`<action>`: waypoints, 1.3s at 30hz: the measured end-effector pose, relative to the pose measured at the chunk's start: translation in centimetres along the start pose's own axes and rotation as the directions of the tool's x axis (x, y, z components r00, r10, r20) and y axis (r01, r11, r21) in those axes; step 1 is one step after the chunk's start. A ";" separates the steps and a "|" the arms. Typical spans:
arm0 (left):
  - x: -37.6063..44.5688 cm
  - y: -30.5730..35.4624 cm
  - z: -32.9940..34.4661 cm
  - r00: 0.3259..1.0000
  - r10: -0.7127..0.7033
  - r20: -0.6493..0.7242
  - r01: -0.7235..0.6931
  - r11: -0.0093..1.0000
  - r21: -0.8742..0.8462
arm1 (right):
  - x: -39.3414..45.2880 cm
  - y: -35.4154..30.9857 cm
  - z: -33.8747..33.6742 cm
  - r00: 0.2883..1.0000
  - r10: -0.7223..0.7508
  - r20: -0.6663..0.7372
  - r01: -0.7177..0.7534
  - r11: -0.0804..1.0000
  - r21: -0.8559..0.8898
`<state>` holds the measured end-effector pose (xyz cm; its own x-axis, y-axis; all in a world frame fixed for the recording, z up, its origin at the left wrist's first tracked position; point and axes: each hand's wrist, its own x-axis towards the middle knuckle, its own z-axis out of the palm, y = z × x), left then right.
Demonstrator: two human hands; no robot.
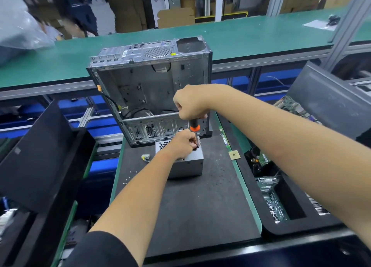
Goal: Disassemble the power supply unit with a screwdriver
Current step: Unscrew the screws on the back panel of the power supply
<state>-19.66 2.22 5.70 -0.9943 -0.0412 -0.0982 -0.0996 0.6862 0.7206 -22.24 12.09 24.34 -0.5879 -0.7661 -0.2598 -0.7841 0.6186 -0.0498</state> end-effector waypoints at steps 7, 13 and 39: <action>0.2 -0.1 0.1 0.999 0.039 -0.021 -0.038 0.997 0.065 | -0.7 1.7 0.1 1.000 0.024 0.014 -0.026 0.989 0.144; 0.3 -0.4 0.1 0.999 0.040 -0.011 -0.040 0.998 0.046 | 0.2 1.2 -0.1 0.989 0.132 0.061 -0.132 0.991 -0.003; 0.7 -0.4 0.1 0.999 0.050 -0.002 -0.050 0.998 0.046 | -0.3 1.3 -0.3 0.996 0.085 -0.011 -0.085 0.993 -0.085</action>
<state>-20.28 2.01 5.27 -0.9981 -0.0080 -0.0605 -0.0477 0.7200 0.6923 -23.14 13.11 24.61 -0.6543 -0.7127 -0.2529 -0.7452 0.6646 0.0550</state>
